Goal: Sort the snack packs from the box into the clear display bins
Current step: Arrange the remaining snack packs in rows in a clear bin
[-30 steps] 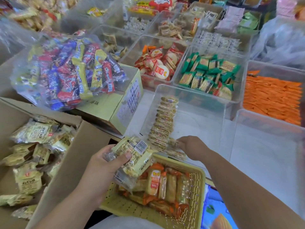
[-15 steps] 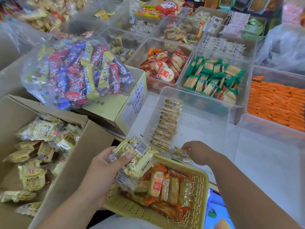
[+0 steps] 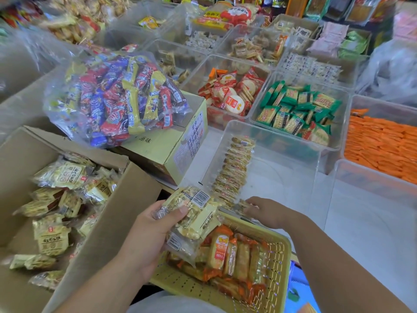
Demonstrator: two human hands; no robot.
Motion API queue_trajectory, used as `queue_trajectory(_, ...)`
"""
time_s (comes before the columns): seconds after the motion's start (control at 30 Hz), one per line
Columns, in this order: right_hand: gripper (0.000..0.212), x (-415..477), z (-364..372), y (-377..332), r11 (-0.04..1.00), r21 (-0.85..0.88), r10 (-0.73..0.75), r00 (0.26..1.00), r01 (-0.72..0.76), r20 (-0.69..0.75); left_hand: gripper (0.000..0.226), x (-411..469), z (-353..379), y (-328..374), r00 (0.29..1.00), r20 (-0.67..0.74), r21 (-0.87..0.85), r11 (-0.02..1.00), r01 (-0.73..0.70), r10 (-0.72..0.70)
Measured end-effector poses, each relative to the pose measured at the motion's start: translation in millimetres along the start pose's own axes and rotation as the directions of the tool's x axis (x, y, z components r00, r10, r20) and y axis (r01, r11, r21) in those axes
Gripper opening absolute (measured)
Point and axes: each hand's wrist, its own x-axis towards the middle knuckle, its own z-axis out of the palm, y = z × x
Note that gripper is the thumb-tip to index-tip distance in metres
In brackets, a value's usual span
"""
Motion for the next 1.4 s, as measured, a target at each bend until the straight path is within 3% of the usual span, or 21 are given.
queue_trajectory(0.1,0.062,-25.7,-8.1,-16.0,0.996,-0.063,-0.075,0.979,0.064,-0.188,0.045,-2.6,-1.2,5.5,1.0,0.004,-0.008,1.0,0.005,-0.005)
queue_trajectory(0.2,0.066,-68.0,-13.7,-42.3,0.919,0.123,-0.32,0.89,0.375,-0.325,0.053,-3.6,-3.6,10.0,1.0,0.02,-0.025,0.999,0.019,-0.019)
queue_trajectory(0.3,0.076,-106.7,-15.0,-70.0,0.722,0.29,-0.567,0.777,0.628,-0.273,0.072,-5.5,-2.9,15.9,0.996,0.055,0.032,0.997,0.065,-0.066)
queue_trajectory(0.37,0.079,-115.9,-10.2,-82.0,0.702,0.206,-0.639,0.73,0.682,-0.241,0.084,-7.7,-0.4,20.4,0.989,0.096,0.104,0.99,0.099,-0.109)
queue_trajectory(0.4,0.078,-116.6,-6.3,-86.8,0.712,0.158,-0.643,0.726,0.684,-0.246,0.078,-9.1,2.0,22.4,0.982,0.148,0.14,0.985,0.096,-0.117)
queue_trajectory(0.5,0.069,-112.9,7.9,-94.1,0.713,0.187,-0.588,0.722,0.675,-0.364,0.066,-12.0,9.3,24.8,0.967,0.226,0.201,0.977,0.068,-0.114)
queue_trajectory(0.57,0.057,-110.1,16.9,-94.4,0.687,0.297,-0.506,0.73,0.663,-0.46,0.067,-12.1,10.3,23.2,0.964,0.246,0.182,0.981,0.061,-0.105)
queue_trajectory(0.73,0.036,-108.0,25.3,-96.3,0.56,0.607,-0.225,0.809,0.564,-0.543,0.076,-15.3,15.1,17.9,0.977,0.182,0.165,0.983,0.079,-0.109)
queue_trajectory(0.8,0.033,-109.1,24.3,-99.0,0.437,0.734,-0.072,0.834,0.519,-0.547,0.061,-14.6,16.6,14.3,0.986,0.134,0.265,0.963,0.06,-0.098)
queue_trajectory(0.9,0.03,-107.5,24.8,-105.4,0.127,0.907,0.048,0.911,0.401,-0.41,0.035,-15.8,17.9,12.2,0.986,0.124,0.238,0.968,0.078,-0.11)
queue_trajectory(1.03,0.034,-100.8,27.4,-104.9,-0.026,0.939,0.06,0.938,0.342,-0.34,0.03,-14.7,16.9,10.8,0.984,0.113,0.147,0.982,0.121,-0.138)
queue_trajectory(1.2,0.03,-90.1,23.5,-84.3,0.018,0.911,0.111,0.905,0.412,-0.411,0.034,-10.6,13.1,7.7,0.994,0.048,0.057,0.994,0.092,-0.095)
queue_trajectory(1.3,0.028,-74.2,10.4,-53.4,0.146,0.854,0.259,0.814,0.5,-0.521,0.035,-6.4,9.5,5.3,0.998,-0.054,0.025,0.999,0.035,-0.034)
queue_trajectory(1.4,0.04,-50.2,-8.4,-12.4,0.301,0.856,0.399,0.76,0.42,-0.513,0.018,-3.0,6.7,3.8,0.996,-0.09,0.019,1.0,0.0,0.002)
